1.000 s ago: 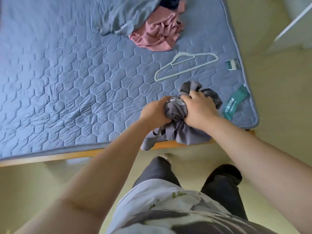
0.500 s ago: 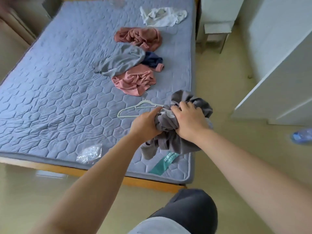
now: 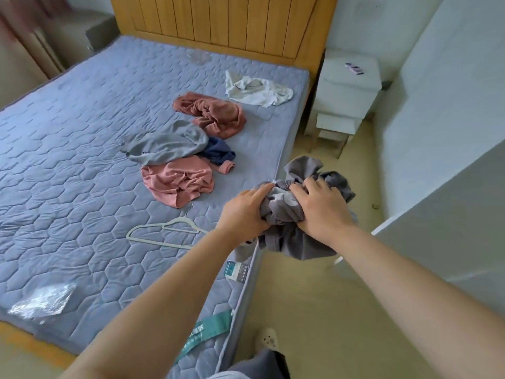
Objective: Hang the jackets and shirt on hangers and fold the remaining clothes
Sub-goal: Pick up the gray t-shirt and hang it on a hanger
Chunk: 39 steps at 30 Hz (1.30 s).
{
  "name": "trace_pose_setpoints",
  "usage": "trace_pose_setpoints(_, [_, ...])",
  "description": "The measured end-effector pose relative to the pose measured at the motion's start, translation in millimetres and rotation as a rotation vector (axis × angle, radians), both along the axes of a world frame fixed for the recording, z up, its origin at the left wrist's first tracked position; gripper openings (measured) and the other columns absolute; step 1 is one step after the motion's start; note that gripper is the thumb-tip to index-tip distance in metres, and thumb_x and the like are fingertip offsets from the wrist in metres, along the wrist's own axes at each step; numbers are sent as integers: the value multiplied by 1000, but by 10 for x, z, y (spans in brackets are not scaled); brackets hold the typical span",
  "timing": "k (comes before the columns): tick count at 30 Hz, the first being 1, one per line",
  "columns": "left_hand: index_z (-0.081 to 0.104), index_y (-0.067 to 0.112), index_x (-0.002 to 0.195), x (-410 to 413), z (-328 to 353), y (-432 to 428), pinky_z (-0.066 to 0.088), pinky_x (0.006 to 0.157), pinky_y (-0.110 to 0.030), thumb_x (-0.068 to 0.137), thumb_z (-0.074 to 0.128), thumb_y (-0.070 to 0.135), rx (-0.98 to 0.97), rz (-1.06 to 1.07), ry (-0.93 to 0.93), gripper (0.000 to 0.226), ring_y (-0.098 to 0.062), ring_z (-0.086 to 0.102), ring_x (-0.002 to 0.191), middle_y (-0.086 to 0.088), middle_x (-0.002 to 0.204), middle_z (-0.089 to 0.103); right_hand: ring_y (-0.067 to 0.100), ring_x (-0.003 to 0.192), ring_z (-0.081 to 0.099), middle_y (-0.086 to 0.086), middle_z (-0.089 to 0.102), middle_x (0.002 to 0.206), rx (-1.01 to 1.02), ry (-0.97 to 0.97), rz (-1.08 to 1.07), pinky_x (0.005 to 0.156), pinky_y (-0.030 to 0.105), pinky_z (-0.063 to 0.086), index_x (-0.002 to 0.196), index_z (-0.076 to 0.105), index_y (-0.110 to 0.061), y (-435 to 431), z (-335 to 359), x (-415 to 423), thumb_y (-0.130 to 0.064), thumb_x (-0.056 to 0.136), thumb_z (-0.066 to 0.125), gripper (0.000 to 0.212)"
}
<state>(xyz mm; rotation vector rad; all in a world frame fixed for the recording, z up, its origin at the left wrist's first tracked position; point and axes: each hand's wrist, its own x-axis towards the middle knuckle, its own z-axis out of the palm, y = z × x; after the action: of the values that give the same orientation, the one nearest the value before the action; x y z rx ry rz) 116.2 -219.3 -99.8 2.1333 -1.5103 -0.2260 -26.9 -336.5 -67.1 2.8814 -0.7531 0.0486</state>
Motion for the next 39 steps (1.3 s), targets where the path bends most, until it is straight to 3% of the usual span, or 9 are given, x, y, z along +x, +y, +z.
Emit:
trace_pose_setpoints(9, [41, 23, 142, 335, 143, -1175, 47, 85, -37, 76, 73, 36, 1, 180, 5, 75, -26, 54, 113, 1, 131, 58, 37, 84, 57, 14, 56, 98, 65, 36, 175, 60, 42, 47, 115, 58, -11, -1439, 63, 560, -27, 59, 77, 62])
trace_pose_setpoints(14, [43, 27, 140, 696, -2, -1579, 39, 76, -28, 74, 71, 35, 75, 355, -11, 72, -20, 55, 112, 6, 127, 59, 37, 102, 51, 15, 52, 114, 150, 88, 338, 78, 45, 45, 132, 49, -12, -2091, -57, 1117, -28, 71, 65, 65])
trace_pose_setpoints(20, [54, 22, 130, 1065, -280, -1790, 46, 75, -32, 73, 70, 32, 137, 571, 65, 60, -25, 60, 102, 0, 114, 64, 32, 119, 42, 10, 42, 130, 205, 220, 564, 92, 43, 40, 142, 36, -17, -2508, -333, 1934, -31, 79, 59, 68])
trace_pose_setpoints(25, [53, 21, 130, 1512, -582, -1827, 47, 75, -32, 72, 70, 32, 229, 715, 109, 61, -25, 60, 103, 0, 115, 63, 32, 119, 43, 9, 41, 131, 182, 377, 784, 90, 41, 40, 144, 32, -20, -2663, -601, 2747, -31, 78, 60, 72])
trace_pose_setpoints(30, [49, 22, 126, 2110, -691, -2206, 50, 74, -36, 74, 68, 35, 266, 780, 137, 57, -25, 59, 101, 0, 110, 63, 31, 118, 44, 9, 44, 130, 52, 396, 905, 90, 40, 38, 142, 35, -22, -3014, -597, 3602, -30, 77, 61, 71])
trace_pose_setpoints(32, [39, 25, 139, 2376, -737, -2444, 47, 86, -36, 73, 70, 40, 221, 759, 195, 74, -26, 52, 115, -2, 125, 57, 33, 131, 33, 11, 33, 144, -22, 414, 859, 103, 45, 30, 147, 24, -24, -3254, -576, 3903, -33, 78, 62, 79])
trace_pose_setpoints(35, [8, 30, 152, 2742, -884, -2752, 21, 115, -43, 72, 72, 49, 294, 637, 315, 104, -23, 18, 143, -1, 157, 19, 33, 146, -1, 10, -7, 159, -56, 585, 683, 114, 56, 6, 152, -5, -27, -3688, -679, 4225, -46, 79, 64, 102])
trace_pose_setpoints(37, [3, 29, 152, 2901, -1074, -2924, 13, 116, -48, 77, 68, 49, 381, 632, 390, 101, -20, 5, 146, 1, 159, 8, 32, 146, -7, 10, -13, 159, -70, 695, 640, 114, 56, 3, 152, -9, -26, -3941, -883, 4344, -53, 82, 60, 102])
trace_pose_setpoints(39, [3, 26, 153, 2993, -1297, -3082, 14, 116, -50, 83, 62, 48, 429, 674, 436, 95, -20, 3, 147, 1, 160, 4, 31, 147, -6, 10, -11, 160, -70, 727, 648, 115, 56, 5, 152, -8, -23, -4118, -1120, 4451, -56, 86, 52, 95])
